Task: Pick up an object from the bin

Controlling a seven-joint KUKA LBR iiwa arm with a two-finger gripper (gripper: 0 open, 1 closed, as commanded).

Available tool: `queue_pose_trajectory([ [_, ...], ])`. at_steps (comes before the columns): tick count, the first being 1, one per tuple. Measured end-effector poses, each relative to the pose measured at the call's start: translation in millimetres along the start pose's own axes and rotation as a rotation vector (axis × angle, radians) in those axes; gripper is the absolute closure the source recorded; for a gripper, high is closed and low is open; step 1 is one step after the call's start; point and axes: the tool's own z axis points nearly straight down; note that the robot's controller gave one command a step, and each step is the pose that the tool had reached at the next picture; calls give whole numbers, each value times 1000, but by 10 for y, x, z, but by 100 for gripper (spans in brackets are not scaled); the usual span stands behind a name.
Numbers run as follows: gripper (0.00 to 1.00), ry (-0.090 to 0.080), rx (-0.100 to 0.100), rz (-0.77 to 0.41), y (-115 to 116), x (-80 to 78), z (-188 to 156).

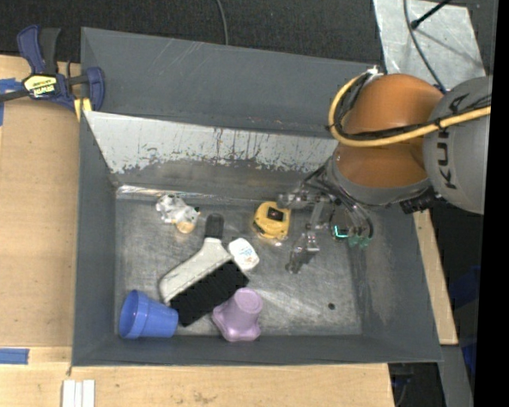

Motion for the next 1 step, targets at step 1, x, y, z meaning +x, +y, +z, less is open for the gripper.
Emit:
queue_pose_trajectory([
  [1, 0, -7, 0, 0, 0, -18, -37],
])
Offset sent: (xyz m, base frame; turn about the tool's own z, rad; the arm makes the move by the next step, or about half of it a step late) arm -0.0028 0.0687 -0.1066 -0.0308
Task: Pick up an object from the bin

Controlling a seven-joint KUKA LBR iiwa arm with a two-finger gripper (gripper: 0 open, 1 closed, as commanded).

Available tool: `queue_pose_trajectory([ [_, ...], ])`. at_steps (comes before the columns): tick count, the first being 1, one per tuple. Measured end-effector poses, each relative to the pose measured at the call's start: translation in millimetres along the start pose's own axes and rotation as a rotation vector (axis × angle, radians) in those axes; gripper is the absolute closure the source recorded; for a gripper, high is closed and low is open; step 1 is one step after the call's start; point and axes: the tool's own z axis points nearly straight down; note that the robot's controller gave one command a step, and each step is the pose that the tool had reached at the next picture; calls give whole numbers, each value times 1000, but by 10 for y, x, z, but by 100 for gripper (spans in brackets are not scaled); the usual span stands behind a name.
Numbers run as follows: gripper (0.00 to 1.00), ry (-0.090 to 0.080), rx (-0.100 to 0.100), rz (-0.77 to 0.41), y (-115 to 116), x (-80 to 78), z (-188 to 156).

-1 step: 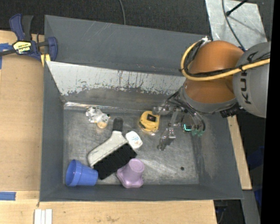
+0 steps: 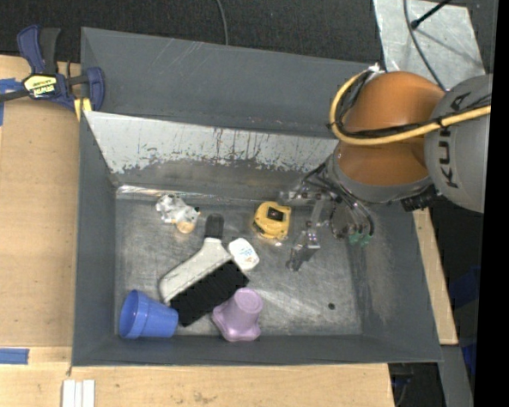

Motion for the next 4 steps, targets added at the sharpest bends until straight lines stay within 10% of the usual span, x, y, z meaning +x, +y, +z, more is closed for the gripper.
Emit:
queue_pose_trajectory([
  [1, 0, -5, 0, -18, 422, 11, 666],
  [4, 0, -2, 1, -473, 1197, -37, 909],
])
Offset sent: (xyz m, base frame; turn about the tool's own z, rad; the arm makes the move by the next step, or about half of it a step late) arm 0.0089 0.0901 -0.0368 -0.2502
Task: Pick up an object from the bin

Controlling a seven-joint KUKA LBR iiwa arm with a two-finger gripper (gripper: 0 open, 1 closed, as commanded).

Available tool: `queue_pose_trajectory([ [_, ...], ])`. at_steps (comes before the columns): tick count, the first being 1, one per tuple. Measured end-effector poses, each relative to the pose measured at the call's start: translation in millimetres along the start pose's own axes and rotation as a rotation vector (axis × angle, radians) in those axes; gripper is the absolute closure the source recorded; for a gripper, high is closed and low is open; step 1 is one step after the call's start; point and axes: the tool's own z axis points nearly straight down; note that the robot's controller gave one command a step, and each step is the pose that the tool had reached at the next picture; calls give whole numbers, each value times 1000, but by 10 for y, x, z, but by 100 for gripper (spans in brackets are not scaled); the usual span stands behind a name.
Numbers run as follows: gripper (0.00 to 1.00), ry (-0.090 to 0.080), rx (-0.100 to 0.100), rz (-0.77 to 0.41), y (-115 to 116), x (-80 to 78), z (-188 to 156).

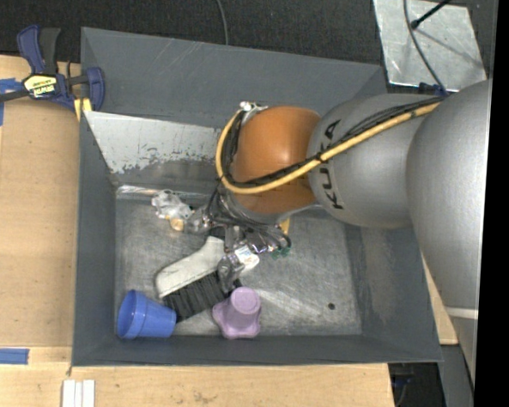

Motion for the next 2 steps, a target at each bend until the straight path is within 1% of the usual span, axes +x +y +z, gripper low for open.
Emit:
queue_pose_trajectory([
  [1, 100, -4, -3, -124, 21, -115, 134],
  [2, 100, -4, -3, -124, 21, -115, 134],
])
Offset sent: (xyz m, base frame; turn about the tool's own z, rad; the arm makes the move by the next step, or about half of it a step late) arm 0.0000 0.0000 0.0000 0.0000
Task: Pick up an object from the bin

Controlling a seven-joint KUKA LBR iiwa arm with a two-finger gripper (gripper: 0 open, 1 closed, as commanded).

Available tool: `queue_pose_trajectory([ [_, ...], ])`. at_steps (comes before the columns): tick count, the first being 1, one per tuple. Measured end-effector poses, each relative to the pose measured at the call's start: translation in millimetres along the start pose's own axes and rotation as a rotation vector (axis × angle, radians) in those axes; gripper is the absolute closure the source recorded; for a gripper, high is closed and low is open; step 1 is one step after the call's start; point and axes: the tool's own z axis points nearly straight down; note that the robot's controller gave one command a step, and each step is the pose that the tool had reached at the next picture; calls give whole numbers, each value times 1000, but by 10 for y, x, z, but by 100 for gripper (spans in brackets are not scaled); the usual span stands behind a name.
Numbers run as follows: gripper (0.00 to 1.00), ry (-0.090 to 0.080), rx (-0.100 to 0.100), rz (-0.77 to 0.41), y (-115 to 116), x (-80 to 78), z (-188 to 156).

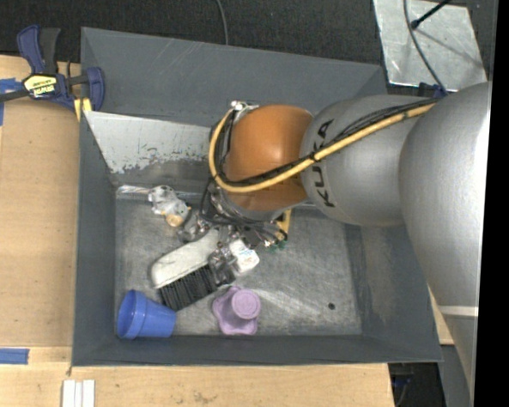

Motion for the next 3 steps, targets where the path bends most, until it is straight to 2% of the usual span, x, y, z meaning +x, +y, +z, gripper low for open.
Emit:
queue_pose_trajectory([
  [2, 100, 3, 0, 1, 0, 6, -86],
  [3, 100, 9, 0, 1, -4, 14, -241],
])
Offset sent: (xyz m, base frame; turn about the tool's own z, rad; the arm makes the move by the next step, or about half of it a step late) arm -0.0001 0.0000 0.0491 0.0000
